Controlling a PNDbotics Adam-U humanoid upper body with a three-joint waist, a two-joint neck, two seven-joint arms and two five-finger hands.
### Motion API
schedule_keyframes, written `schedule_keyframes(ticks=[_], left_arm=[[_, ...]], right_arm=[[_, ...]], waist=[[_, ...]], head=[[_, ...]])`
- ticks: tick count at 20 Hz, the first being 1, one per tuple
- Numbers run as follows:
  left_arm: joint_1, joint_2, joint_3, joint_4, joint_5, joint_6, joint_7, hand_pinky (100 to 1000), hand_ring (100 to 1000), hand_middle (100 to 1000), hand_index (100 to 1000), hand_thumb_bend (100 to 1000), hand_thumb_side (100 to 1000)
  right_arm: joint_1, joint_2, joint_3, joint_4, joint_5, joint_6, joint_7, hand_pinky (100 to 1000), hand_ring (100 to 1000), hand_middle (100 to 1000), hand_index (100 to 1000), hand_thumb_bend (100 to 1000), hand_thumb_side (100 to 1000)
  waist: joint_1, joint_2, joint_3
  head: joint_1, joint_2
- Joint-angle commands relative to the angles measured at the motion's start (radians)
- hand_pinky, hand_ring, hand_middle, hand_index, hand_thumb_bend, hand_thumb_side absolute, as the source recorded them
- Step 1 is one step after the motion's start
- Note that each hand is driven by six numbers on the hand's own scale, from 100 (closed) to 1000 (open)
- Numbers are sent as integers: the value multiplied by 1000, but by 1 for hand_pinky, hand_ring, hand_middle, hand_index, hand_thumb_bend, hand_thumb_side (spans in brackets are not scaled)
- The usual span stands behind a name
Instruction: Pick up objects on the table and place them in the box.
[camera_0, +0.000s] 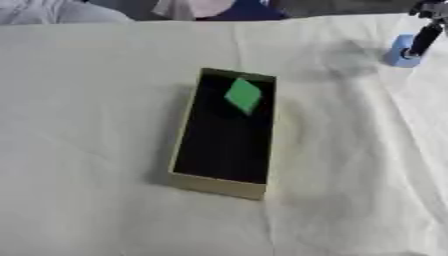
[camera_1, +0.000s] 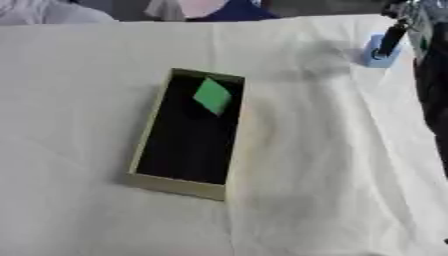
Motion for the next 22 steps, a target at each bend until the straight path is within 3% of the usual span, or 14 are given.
schedule_keyframes(ticks=[1, 11, 18, 22], left_arm=[[-9, 14, 11, -20, -1, -2, -4, 730, 787, 759, 876, 296, 920], [-12, 10, 9, -20, 0, -1, -7, 729, 788, 760, 876, 289, 923], [-14, 8, 8, -20, 1, -1, -8, 729, 788, 760, 876, 287, 925], [-15, 8, 9, -20, 2, -2, -7, 729, 788, 760, 877, 287, 924]], right_arm=[[-28, -19, -11, -12, 21, 11, 4, 909, 948, 937, 1000, 332, 100], [-44, -12, -18, 15, 31, 38, 33, 896, 936, 918, 1000, 310, 100], [-47, 4, -24, 23, 41, 60, 15, 880, 915, 887, 987, 244, 100], [-45, 14, -27, 25, 40, 71, -2, 860, 890, 856, 963, 162, 100]], waist=[[0, -14, 2], [10, -3, -1], [12, 0, -1], [13, 1, 2]], head=[[-2, 5], [-3, 5], [0, 5], [1, 5]])
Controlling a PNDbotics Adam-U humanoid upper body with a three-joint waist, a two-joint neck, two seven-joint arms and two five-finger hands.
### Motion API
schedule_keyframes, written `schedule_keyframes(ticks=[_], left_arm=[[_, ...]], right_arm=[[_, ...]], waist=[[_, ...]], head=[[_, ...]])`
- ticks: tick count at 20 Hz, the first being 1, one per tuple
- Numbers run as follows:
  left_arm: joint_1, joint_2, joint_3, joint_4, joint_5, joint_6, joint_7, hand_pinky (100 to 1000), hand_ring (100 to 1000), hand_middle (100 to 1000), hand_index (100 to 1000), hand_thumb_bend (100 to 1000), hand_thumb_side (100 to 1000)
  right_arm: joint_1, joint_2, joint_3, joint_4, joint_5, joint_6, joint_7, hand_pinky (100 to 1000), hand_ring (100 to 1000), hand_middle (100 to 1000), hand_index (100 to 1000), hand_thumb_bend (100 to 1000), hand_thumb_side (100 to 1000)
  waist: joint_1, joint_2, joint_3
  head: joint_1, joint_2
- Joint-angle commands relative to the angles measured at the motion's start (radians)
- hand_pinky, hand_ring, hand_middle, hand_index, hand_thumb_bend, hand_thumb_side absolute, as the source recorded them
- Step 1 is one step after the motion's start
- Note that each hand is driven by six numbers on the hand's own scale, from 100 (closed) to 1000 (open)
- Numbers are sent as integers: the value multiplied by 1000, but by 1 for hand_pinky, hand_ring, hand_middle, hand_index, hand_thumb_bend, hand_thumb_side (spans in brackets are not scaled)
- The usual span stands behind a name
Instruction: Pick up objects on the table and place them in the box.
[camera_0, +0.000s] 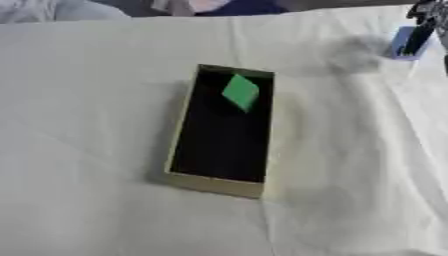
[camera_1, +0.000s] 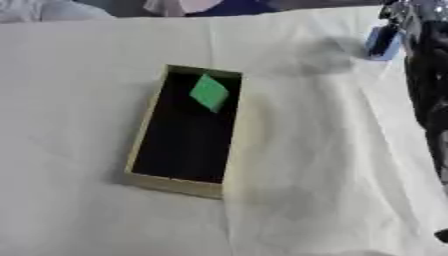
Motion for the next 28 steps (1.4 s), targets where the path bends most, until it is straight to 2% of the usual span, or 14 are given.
schedule_keyframes(ticks=[1, 6, 7, 8, 9, 10, 11, 13, 23, 28], left_arm=[[-10, 16, 9, -20, 1, -1, -1, 729, 788, 760, 877, 287, 924], [-10, 14, 9, -20, 0, 0, -2, 729, 788, 760, 877, 285, 925], [-10, 14, 9, -20, 1, 0, -1, 729, 788, 761, 877, 284, 925], [-10, 14, 9, -20, 1, 0, -2, 729, 788, 761, 877, 284, 926], [-10, 13, 9, -20, 1, 0, -2, 729, 788, 761, 877, 284, 926], [-10, 13, 9, -20, 1, 0, -2, 729, 788, 761, 877, 284, 926], [-10, 13, 9, -20, 1, 0, -3, 729, 788, 761, 877, 284, 925], [-10, 13, 9, -20, 2, 0, -3, 730, 788, 761, 877, 285, 925], [-10, 12, 9, -20, 2, 2, -3, 731, 788, 761, 877, 285, 924], [-12, 14, 10, -20, 2, 0, -4, 731, 788, 762, 877, 287, 922]], right_arm=[[-27, -10, -5, -8, 7, 11, -19, 857, 885, 852, 960, 155, 100], [-26, -2, -5, -5, 12, 23, -43, 843, 864, 819, 937, 100, 100], [-26, -1, -5, -8, 11, 24, -48, 818, 817, 731, 859, 100, 100], [-24, 1, -6, -14, 11, 25, -58, 813, 807, 707, 840, 100, 100], [-22, 3, -7, -18, 10, 26, -69, 795, 767, 631, 778, 100, 100], [-21, 4, -8, -22, 9, 25, -79, 795, 767, 631, 778, 100, 100], [-20, 5, -8, -25, 7, 24, -89, 774, 717, 580, 727, 100, 100], [-17, 6, -9, -31, 3, 21, -108, 764, 700, 553, 697, 100, 100], [-9, 7, -11, -33, -18, 27, -153, 755, 685, 537, 685, 100, 100], [-2, 12, -17, -72, -12, 30, -190, 751, 685, 535, 687, 100, 100]], waist=[[0, -15, 2], [-1, -15, 3], [-1, -15, 3], [-1, -15, 4], [-2, -15, 4], [-3, -15, 4], [-3, -16, 4], [-5, -17, 4], [-7, -18, 5], [-7, -21, 6]], head=[[3, 5], [4, 5], [4, 5], [4, 5], [4, 5], [4, 5], [3, 5], [3, 5], [4, 5], [2, 5]])
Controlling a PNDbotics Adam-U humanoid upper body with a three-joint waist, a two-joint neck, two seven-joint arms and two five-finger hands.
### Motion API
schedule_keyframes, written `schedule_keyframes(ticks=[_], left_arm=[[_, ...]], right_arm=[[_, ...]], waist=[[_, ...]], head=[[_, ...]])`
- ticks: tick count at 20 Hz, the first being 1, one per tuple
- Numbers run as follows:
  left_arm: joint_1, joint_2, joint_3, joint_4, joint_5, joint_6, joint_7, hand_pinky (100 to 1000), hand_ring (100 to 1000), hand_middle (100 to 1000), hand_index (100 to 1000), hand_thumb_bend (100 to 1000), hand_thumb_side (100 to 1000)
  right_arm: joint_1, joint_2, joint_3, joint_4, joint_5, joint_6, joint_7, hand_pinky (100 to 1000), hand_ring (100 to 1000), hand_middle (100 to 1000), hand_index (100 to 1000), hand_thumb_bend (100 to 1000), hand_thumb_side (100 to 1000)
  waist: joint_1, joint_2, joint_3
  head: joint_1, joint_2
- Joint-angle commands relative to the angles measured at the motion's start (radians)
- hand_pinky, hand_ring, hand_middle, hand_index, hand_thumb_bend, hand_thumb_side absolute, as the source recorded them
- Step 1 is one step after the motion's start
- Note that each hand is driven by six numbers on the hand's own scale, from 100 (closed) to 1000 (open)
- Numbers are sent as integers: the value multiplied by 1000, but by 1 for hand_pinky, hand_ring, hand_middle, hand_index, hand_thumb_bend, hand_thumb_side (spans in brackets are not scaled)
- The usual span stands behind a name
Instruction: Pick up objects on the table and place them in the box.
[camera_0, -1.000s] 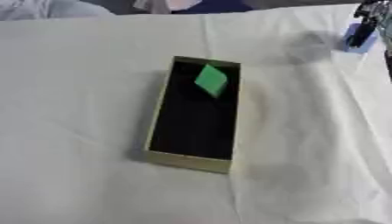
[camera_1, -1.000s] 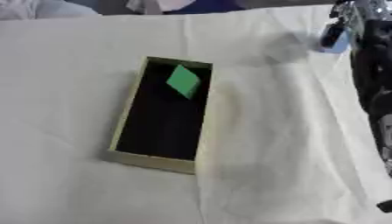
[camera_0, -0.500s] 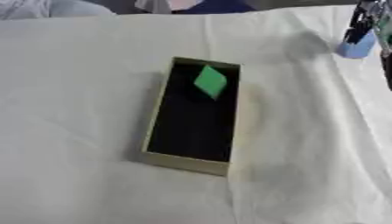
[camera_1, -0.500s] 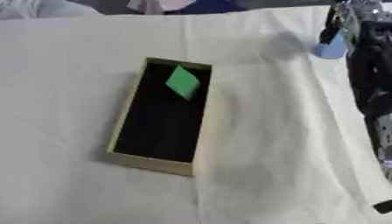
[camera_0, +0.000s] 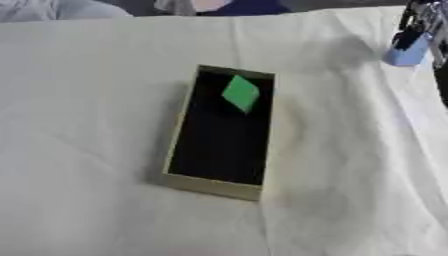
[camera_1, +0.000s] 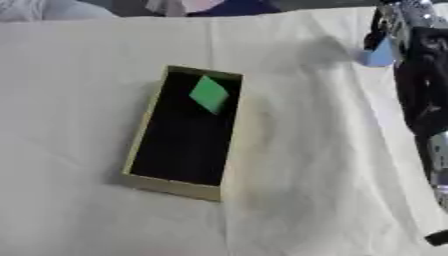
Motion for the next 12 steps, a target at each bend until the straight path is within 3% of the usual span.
schedule_keyframes(ticks=[1, 12], left_arm=[[-9, 19, 10, -20, 2, -1, -2, 731, 788, 762, 877, 287, 922], [-8, 22, 11, -20, 2, -2, -3, 731, 788, 762, 877, 288, 920]], right_arm=[[-16, -15, -10, -46, 2, 3, -25, 751, 686, 536, 688, 100, 100], [-5, -22, -16, -145, -20, -18, -60, 711, 612, 464, 621, 100, 100]], waist=[[-2, -21, 1], [-4, -28, -1]], head=[[0, 5], [1, 5]])
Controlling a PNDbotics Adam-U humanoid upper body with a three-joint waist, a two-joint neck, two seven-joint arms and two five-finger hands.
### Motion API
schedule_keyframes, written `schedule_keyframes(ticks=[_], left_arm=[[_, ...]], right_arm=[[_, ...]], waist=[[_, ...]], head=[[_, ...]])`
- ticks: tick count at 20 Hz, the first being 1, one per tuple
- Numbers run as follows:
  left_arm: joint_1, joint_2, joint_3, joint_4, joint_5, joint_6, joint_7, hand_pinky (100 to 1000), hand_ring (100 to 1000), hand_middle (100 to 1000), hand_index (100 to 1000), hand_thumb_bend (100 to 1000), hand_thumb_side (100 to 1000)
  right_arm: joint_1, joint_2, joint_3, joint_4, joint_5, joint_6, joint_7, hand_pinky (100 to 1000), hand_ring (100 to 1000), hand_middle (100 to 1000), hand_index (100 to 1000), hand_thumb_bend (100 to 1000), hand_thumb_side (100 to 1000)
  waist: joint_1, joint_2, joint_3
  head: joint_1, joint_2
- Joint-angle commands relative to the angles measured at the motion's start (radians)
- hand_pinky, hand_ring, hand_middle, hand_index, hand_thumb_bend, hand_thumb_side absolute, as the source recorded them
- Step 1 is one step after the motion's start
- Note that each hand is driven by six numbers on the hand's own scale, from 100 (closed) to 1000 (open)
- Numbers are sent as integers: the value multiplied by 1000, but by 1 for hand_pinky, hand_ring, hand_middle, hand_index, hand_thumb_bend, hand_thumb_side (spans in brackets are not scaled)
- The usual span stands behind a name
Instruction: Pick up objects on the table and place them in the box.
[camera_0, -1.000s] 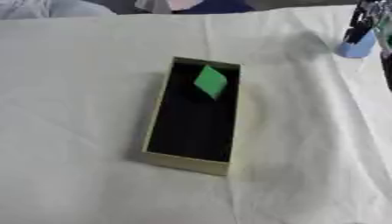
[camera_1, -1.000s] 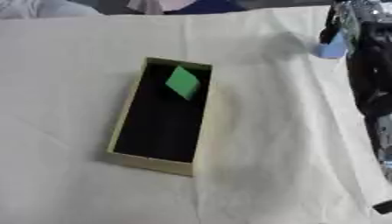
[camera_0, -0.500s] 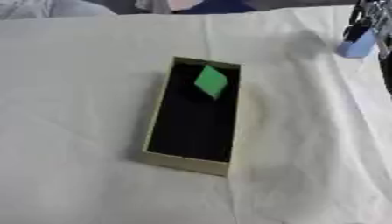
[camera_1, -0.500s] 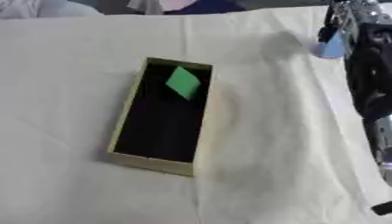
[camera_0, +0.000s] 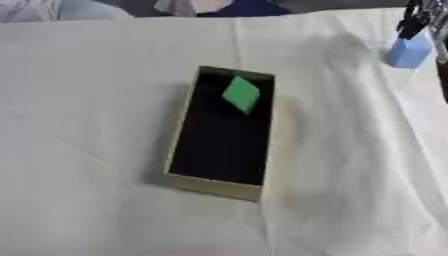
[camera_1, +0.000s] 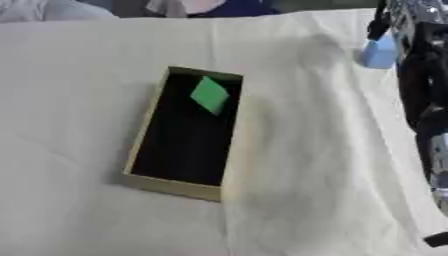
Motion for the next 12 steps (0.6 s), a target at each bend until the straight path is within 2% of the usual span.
schedule_keyframes(ticks=[1, 2, 6, 7, 9, 10, 11, 12], left_arm=[[-8, 22, 11, -20, 2, -2, -2, 731, 788, 762, 877, 289, 920], [-8, 22, 11, -20, 2, -1, -3, 731, 788, 762, 877, 289, 920], [-7, 21, 11, -20, 2, 0, -3, 731, 788, 762, 877, 289, 920], [-7, 22, 11, -20, 2, -1, -3, 731, 789, 762, 878, 288, 920], [-7, 22, 11, -20, 1, -1, -3, 731, 789, 762, 878, 287, 920], [-6, 22, 12, -20, 1, 0, -3, 731, 789, 763, 878, 287, 920], [-6, 22, 12, -20, 1, 0, -3, 731, 789, 763, 878, 287, 920], [-6, 22, 12, -20, 1, 0, -3, 731, 789, 763, 878, 288, 920]], right_arm=[[-17, -24, -1, -60, -14, -12, -7, 717, 623, 473, 632, 100, 100], [-17, -25, -1, -65, -15, -14, -1, 731, 653, 496, 664, 100, 100], [-17, -27, -2, -76, -13, -19, 24, 731, 653, 496, 664, 100, 100], [-13, -25, 2, -73, -9, -22, 29, 822, 840, 752, 872, 270, 100], [-8, -29, 13, -42, 9, -43, 51, 847, 880, 800, 931, 352, 100], [-10, -33, 16, -26, 20, -53, 65, 890, 936, 875, 987, 452, 100], [-11, -38, 19, -9, 33, -60, 79, 896, 942, 883, 991, 460, 100], [-13, -41, 19, 5, 44, -66, 93, 922, 972, 936, 1000, 497, 100]], waist=[[-2, -23, -2], [-3, -23, -2], [-4, -23, -3], [-5, -23, -3], [-6, -24, -2], [-6, -24, -2], [-6, -24, -3], [-7, -24, -3]], head=[[0, 5], [0, 5], [0, 5], [2, 5], [3, 5], [4, 5], [3, 5], [4, 5]])
